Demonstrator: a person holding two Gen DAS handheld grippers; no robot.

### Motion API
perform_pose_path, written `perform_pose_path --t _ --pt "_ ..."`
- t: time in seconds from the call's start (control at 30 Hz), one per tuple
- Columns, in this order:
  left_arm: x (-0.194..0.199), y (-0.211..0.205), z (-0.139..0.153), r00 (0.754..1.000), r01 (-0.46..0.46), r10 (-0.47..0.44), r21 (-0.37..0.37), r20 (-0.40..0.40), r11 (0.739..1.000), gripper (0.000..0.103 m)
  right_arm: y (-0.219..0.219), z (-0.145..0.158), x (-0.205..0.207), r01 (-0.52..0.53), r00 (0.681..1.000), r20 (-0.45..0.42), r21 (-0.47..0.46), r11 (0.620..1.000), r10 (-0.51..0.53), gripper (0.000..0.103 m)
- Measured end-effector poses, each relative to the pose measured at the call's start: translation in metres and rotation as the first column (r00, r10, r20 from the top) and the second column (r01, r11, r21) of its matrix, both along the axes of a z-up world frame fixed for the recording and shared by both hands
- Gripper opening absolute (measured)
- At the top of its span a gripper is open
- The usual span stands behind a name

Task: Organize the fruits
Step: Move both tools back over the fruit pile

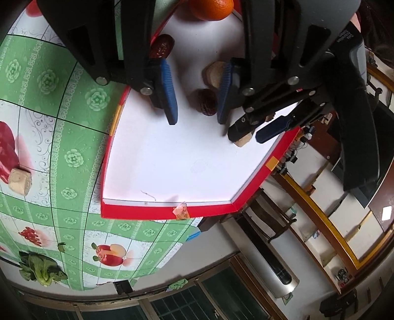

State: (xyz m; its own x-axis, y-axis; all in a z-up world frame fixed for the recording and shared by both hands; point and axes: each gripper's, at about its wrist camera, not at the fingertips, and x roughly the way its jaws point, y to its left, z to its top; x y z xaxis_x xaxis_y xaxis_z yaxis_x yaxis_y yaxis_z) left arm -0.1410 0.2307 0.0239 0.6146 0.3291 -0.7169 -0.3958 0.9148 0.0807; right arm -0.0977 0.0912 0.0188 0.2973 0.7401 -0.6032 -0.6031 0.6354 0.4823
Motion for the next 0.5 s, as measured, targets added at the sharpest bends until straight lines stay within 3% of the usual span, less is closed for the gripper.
perform_pose_path --t 0.23,0.37,0.5 --pt "-0.007 -0.004 0.008 0.999 -0.027 0.027 -0.002 0.03 1.0 0.079 -0.014 0.006 -0.001 0.031 0.999 0.029 0.028 0.999 -0.032 0.043" --pt "-0.008 -0.019 0.02 0.998 0.002 -0.004 0.02 0.063 1.0 0.081 -0.032 0.01 0.004 0.069 0.997 0.04 0.048 0.996 -0.071 0.044" --pt "-0.005 -0.046 0.029 0.993 0.094 -0.096 0.035 0.073 0.995 0.081 -0.068 0.014 0.017 0.145 0.988 0.038 0.077 0.986 -0.148 0.047"
